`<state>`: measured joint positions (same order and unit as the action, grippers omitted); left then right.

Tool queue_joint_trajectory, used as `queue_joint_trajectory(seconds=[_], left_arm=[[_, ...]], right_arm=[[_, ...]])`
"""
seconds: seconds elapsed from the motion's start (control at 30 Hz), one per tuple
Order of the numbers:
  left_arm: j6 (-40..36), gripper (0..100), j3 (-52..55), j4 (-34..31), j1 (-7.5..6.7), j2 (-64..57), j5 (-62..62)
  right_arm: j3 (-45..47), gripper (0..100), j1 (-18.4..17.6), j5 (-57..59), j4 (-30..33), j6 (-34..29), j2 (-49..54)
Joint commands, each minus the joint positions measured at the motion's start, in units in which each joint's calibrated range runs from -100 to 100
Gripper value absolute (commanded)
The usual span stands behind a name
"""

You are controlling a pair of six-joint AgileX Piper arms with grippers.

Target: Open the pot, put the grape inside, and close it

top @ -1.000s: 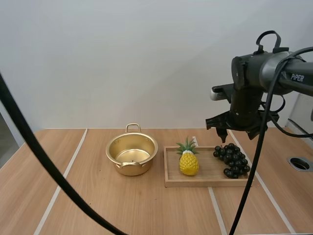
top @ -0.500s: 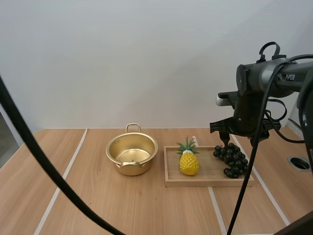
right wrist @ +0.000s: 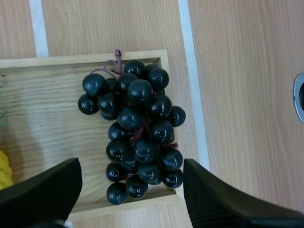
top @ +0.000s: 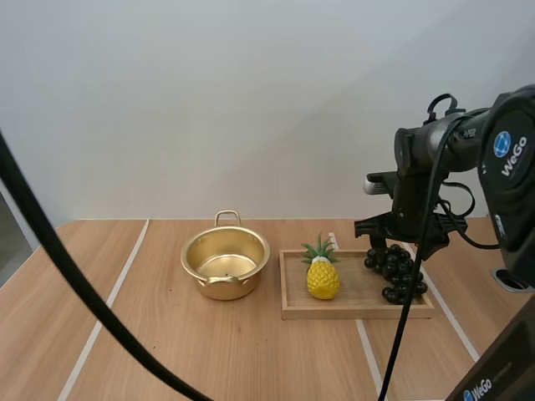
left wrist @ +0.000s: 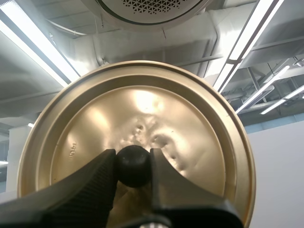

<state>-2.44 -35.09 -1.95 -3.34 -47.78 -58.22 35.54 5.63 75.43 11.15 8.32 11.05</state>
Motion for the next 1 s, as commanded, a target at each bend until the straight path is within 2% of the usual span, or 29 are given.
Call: queue_joint_trajectory(seconds=[0.0,0.17,0.67,0.9,0.93,0.97], left_arm=[[-0.46,0,-0.30,-0.38,-0.04,0.07,0.42],[-0.46,0,-0.30,-0.38,-0.04,0.07,0.42],[-0.05,0,-0.30,-0.38,-0.04,0.07,-2.46],[-0.05,0,-0.30,-0.38,-0.04,0.07,-2.78],[-0.05,0,-0.30,-0.38,-0.04,0.07,-2.78],[-0.05,0,-0.30,-0.38,-0.04,0.07,-2.78]], right_arm=[[0.26,100,1.03,-1.98,0.63,-0.43,-1.35],[0.26,100,2.51,-3.38,0.66,-0.12,-4.20],[0.28,100,2.51,-7.72,1.14,0.03,-9.63],[0.28,100,2.51,-8.30,-3.00,7.43,-10.37],[0.28,77,2.51,-8.14,-4.09,8.63,-10.37],[0.28,48,2.51,-7.96,-4.71,8.91,-10.37]])
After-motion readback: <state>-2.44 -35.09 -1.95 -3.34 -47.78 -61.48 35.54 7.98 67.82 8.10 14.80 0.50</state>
